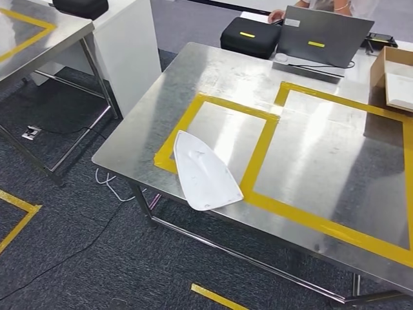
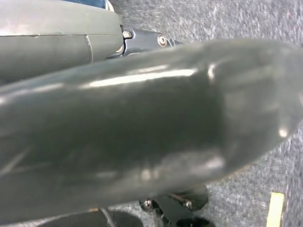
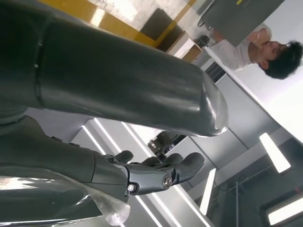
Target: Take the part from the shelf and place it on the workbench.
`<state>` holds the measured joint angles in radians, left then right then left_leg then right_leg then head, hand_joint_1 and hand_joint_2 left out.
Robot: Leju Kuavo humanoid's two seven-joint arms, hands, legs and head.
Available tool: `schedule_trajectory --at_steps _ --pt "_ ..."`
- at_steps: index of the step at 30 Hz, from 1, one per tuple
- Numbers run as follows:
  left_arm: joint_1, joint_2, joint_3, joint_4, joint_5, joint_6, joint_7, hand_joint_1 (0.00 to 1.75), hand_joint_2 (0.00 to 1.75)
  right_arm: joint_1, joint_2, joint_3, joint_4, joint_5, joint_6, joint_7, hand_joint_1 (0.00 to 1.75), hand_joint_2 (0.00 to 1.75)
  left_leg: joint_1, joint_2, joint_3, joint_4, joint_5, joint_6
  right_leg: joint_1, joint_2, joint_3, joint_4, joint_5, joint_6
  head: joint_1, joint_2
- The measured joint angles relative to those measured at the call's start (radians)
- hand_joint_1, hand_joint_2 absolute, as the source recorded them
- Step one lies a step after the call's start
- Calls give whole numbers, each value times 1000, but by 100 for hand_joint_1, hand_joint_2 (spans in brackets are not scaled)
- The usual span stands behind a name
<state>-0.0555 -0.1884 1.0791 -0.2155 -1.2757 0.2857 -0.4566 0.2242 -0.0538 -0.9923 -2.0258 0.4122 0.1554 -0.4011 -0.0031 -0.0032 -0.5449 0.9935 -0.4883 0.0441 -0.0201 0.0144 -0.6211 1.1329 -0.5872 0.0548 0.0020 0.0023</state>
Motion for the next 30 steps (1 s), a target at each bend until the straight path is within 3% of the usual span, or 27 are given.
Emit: schedule_trajectory --at_steps 2,3,4,7,9,12,14,16,17,18,19,20,22,23,25,27,29,30 --pt "1 0 1 0 1 0 1 0 0 -5 12 -5 0 4 4 -4 0 0 -2 12 0 0 -1 2 -1 -4 -58 118 -43 6 1 0" --pt "1 0 2 0 1 0 1 0 0 -5 17 -6 0 4 5 -5 0 0 -3 18 0 1 -2 2 -1 -5 -68 139 -40 8 1 0" --pt "1 1 2 0 2 0 1 0 0 -6 21 -7 0 4 5 -6 0 0 -3 24 2 1 -3 2 -1 -8 -59 119 -18 10 1 0" --pt "0 0 4 0 2 0 1 0 0 -11 27 -13 0 5 6 -7 0 0 -6 36 9 5 -10 -7 0 -40 37 -71 69 7 1 0" --pt "0 1 4 0 2 0 1 0 0 -13 29 -14 0 5 6 -8 0 0 -12 44 10 10 -15 -16 5 -54 69 -130 79 -5 1 0" --pt "-1 2 5 0 2 0 1 0 0 -14 32 -19 0 -1 19 -9 0 0 -12 52 9 19 -25 -29 5 -39 71 -131 81 -24 0 0" --pt "-2 2 6 0 4 1 1 0 0 -18 35 -20 0 -34 60 -3 0 0 -8 35 -14 79 -67 -41 2 -29 72 -134 83 -35 -1 0" --pt "-1 3 11 0 7 1 1 0 0 -23 39 -17 0 -85 104 9 0 0 -5 19 -69 208 -130 -48 2 -18 72 -133 84 -41 -2 0" --pt "-1 3 14 0 8 1 1 0 0 -26 41 -15 1 -105 115 15 0 0 -4 17 -96 267 -151 -49 2 -12 72 -133 84 -42 -2 0" --pt "0 3 17 0 8 1 1 0 0 -27 42 -13 1 -118 120 19 0 0 -4 16 -111 298 -153 -48 2 -5 73 -133 84 -42 -2 0" --pt "1 4 19 0 8 1 0 0 0 -28 42 -11 1 -127 121 23 0 0 -4 15 -110 290 -135 -46 2 3 73 -133 84 -42 -2 0" --pt "1 5 21 0 8 1 0 0 0 -29 43 -9 1 -133 122 27 0 0 -4 12 -92 246 -101 -42 2 10 74 -132 84 -42 -2 0" --pt "0 8 23 0 8 3 -1 0 0 -29 43 -4 1 -141 122 32 0 0 -3 -17 -35 111 -31 -30 3 24 74 -131 83 -40 -1 0" --pt "0 10 24 0 8 6 -2 0 0 -30 43 -2 1 -144 121 34 0 0 -3 -31 -14 60 -14 -26 3 31 71 -130 84 -37 -1 0" --pt "-1 12 24 0 8 14 -4 0 0 -29 45 2 1 -148 119 36 0 0 -5 -45 -1 23 -12 -21 2 44 63 -129 87 -25 -1 0" --pt "-2 12 25 0 9 21 -6 0 0 -26 47 5 2 -149 115 36 0 0 -4 -32 0 13 -8 -14 -1 48 56 -130 88 -13 0 0" --pt "-4 13 26 0 9 25 -7 0 0 -26 48 6 3 -152 111 34 0 0 0 -17 3 2 -1 -4 0 27 33 -89 59 -3 6 0" --pt "-4 13 27 0 10 26 -8 0 0 -26 49 8 4 -153 110 33 0 0 1 -8 4 -1 1 -1 1 12 8 -39 30 0 9 0"
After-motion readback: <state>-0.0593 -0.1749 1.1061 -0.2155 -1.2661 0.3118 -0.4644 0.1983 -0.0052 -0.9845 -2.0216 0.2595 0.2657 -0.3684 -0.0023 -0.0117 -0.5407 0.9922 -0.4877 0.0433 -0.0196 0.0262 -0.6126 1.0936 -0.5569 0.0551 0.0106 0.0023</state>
